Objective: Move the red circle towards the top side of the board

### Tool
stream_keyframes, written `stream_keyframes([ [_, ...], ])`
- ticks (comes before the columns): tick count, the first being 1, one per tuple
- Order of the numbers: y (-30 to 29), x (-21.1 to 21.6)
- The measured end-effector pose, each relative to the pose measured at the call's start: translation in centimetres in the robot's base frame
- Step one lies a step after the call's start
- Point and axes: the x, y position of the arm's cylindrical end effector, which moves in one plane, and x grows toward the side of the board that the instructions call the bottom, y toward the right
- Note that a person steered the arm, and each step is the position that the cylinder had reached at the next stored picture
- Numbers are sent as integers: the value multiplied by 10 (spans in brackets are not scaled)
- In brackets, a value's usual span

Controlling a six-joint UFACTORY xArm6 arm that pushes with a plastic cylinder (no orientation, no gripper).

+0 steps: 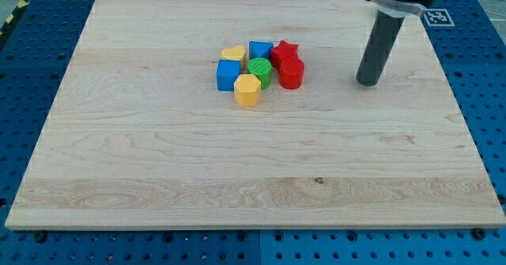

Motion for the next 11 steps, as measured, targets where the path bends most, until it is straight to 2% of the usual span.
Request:
stream_keyframes([
  [1, -14, 23],
  [3, -103, 28],
  [5, -135, 27],
  [11, -117, 6],
])
